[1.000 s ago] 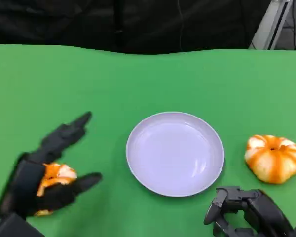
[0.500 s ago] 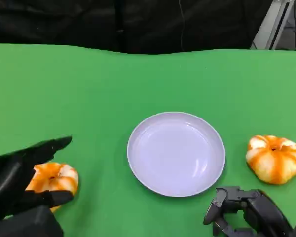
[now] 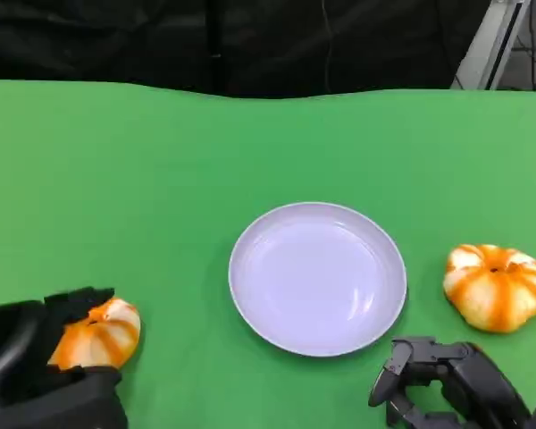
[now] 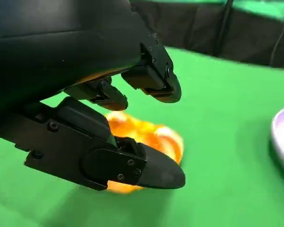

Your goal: Grasp the bread from the table and place it into the plate.

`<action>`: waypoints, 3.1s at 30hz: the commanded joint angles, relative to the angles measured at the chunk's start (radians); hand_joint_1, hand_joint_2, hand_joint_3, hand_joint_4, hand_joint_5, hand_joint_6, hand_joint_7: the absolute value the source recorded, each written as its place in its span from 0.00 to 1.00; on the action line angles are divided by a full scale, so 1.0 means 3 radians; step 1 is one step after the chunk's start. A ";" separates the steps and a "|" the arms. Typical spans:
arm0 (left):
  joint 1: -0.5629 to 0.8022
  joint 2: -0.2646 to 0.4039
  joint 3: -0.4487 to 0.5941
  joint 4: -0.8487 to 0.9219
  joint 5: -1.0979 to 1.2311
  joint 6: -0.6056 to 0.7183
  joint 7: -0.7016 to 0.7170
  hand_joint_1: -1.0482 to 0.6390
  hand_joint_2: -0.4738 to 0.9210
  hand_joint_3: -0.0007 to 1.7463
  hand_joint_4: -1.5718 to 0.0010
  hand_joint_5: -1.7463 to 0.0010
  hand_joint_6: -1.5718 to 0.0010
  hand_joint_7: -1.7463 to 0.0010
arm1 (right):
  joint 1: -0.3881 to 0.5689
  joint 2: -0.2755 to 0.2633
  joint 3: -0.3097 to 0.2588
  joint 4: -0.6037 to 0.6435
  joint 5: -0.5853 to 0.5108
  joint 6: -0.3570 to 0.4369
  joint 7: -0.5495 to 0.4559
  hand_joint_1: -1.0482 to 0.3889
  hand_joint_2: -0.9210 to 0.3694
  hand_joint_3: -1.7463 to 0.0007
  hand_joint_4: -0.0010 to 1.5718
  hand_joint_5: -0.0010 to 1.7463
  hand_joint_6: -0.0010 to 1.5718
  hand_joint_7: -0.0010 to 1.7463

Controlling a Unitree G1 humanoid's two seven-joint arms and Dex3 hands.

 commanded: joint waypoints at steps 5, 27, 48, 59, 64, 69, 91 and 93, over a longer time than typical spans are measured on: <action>-0.0239 0.0209 -0.0211 0.0529 -0.0092 0.0045 -0.0062 0.04 1.00 0.22 0.68 1.00 0.65 1.00 | 0.0007 -0.0031 -0.0017 -0.0011 0.0032 -0.0027 -0.0003 0.64 0.23 0.46 0.53 0.83 0.55 0.65; -0.0581 0.0274 -0.0615 0.1184 -0.0171 0.0184 0.0053 0.03 1.00 0.21 0.72 1.00 0.68 1.00 | 0.0042 -0.0055 -0.0014 -0.0061 0.0024 -0.0001 0.0002 0.63 0.22 0.47 0.52 0.83 0.54 0.66; -0.0689 0.0275 -0.0671 0.1410 -0.0475 0.0100 0.0033 0.51 0.95 0.00 0.50 0.98 0.60 0.99 | 0.0065 -0.0048 -0.0019 -0.0112 0.0066 0.0011 0.0034 0.64 0.23 0.46 0.52 0.84 0.54 0.67; -0.0603 0.0059 -0.0533 0.1270 -0.0490 0.0131 0.0640 0.56 0.98 0.00 0.81 0.02 0.75 0.12 | 0.0064 -0.0048 -0.0020 -0.0128 0.0051 0.0038 0.0019 0.64 0.23 0.46 0.52 0.84 0.54 0.66; -0.0591 -0.0063 -0.0435 0.1330 -0.0675 -0.0086 0.0810 0.55 0.97 0.00 0.64 0.00 0.72 0.01 | 0.0065 -0.0057 -0.0021 -0.0133 0.0022 0.0035 -0.0002 0.64 0.23 0.46 0.52 0.84 0.54 0.66; -0.0597 -0.0064 -0.0447 0.1346 -0.0705 -0.0101 0.0807 0.55 0.97 0.00 0.61 0.00 0.71 0.00 | 0.0057 -0.0050 -0.0022 -0.0111 0.0030 0.0025 0.0002 0.63 0.24 0.45 0.53 0.83 0.55 0.66; -0.0502 0.0029 -0.0495 0.1127 -0.0551 -0.0383 0.0963 0.56 0.96 0.00 0.66 0.00 0.73 0.00 | 0.0038 -0.0032 -0.0018 -0.0083 0.0010 0.0027 -0.0019 0.63 0.24 0.45 0.53 0.83 0.55 0.66; -0.0442 0.0034 -0.0482 0.0962 -0.0513 -0.0395 0.0960 0.56 0.97 0.00 0.67 0.00 0.73 0.00 | 0.0035 -0.0029 -0.0016 -0.0074 0.0015 0.0026 -0.0017 0.64 0.24 0.45 0.53 0.83 0.55 0.66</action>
